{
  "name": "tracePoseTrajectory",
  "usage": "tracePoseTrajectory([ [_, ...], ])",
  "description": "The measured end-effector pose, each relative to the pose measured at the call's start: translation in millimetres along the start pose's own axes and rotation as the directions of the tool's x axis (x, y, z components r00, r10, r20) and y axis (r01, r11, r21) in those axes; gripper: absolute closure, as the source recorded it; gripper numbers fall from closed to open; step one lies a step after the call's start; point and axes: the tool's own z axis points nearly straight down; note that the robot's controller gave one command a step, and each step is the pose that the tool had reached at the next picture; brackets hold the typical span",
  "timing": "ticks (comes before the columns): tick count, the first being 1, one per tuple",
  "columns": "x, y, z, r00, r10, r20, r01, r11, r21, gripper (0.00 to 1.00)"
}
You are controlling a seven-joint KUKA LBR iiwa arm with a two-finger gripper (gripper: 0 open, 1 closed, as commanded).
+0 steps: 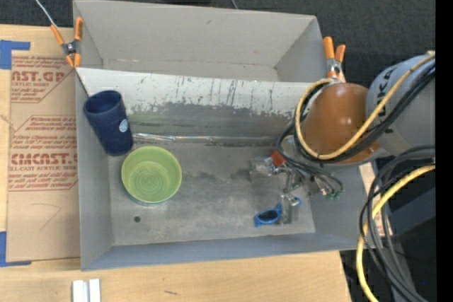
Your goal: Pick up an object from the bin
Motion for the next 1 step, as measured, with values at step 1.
tracePoseTrajectory([
  [1, -16.0, 14.2, -0.8, 0.962, -0.271, 0.003, 0.271, 0.962, 0.001, 0.00],
])
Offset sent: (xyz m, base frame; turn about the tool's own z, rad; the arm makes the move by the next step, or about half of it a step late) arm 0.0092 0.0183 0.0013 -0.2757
